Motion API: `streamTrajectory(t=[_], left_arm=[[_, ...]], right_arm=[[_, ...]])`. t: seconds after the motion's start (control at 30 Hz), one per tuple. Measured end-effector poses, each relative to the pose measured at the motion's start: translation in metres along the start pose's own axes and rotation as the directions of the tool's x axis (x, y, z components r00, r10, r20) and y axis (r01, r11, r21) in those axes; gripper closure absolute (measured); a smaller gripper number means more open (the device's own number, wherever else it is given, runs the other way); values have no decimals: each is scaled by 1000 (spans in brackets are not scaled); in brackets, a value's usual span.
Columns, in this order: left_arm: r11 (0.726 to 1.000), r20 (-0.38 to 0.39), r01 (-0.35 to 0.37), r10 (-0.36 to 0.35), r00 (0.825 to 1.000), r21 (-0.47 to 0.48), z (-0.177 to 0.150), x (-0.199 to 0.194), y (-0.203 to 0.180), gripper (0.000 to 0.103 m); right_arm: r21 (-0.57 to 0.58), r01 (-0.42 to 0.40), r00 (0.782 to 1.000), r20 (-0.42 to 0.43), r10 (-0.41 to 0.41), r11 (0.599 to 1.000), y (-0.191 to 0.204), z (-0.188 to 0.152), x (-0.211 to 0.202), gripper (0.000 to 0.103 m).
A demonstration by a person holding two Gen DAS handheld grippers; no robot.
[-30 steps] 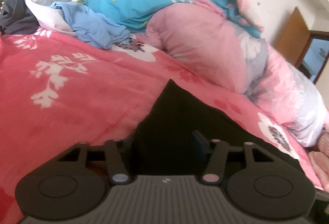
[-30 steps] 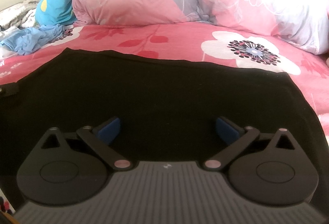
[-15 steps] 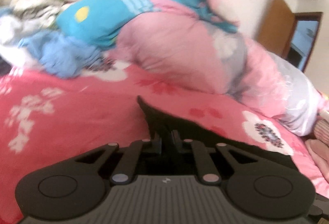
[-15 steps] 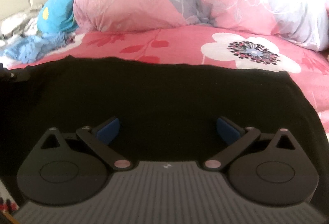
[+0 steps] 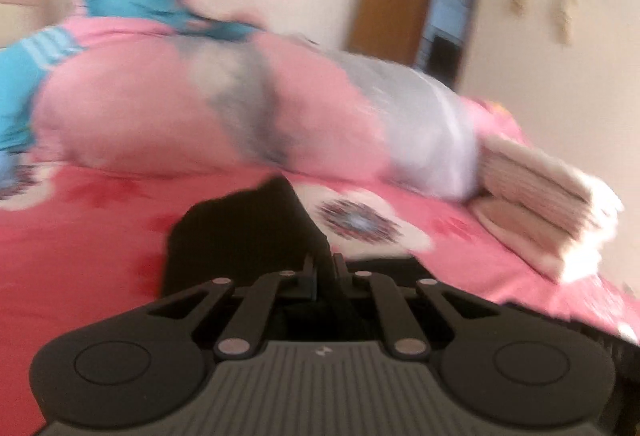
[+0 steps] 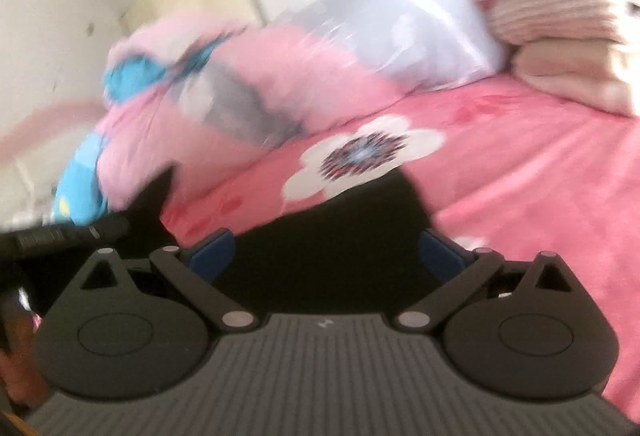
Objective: Fold clothes
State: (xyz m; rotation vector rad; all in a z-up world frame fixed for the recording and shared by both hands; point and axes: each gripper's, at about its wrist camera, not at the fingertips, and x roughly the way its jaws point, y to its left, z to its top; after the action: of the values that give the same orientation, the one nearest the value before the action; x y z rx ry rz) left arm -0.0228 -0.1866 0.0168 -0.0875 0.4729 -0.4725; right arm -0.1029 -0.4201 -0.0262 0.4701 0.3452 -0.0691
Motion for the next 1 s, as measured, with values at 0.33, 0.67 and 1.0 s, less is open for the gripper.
streamTrajectory(t=[0.33, 0.67, 1.0], left_arm=[[985, -201, 111, -83, 976, 135, -53, 38, -54, 65], [982, -154, 91, -66, 986, 163, -38, -13, -46, 35], [987, -199, -30, 61, 978, 155, -39, -57, 2, 30]], right_arm=[[238, 17, 1000, 14, -21, 971, -72, -8, -7, 5], [272, -52, 999, 26, 46, 961, -72, -13, -6, 5], [163, -87, 995, -23, 92, 983, -36, -15, -12, 6]])
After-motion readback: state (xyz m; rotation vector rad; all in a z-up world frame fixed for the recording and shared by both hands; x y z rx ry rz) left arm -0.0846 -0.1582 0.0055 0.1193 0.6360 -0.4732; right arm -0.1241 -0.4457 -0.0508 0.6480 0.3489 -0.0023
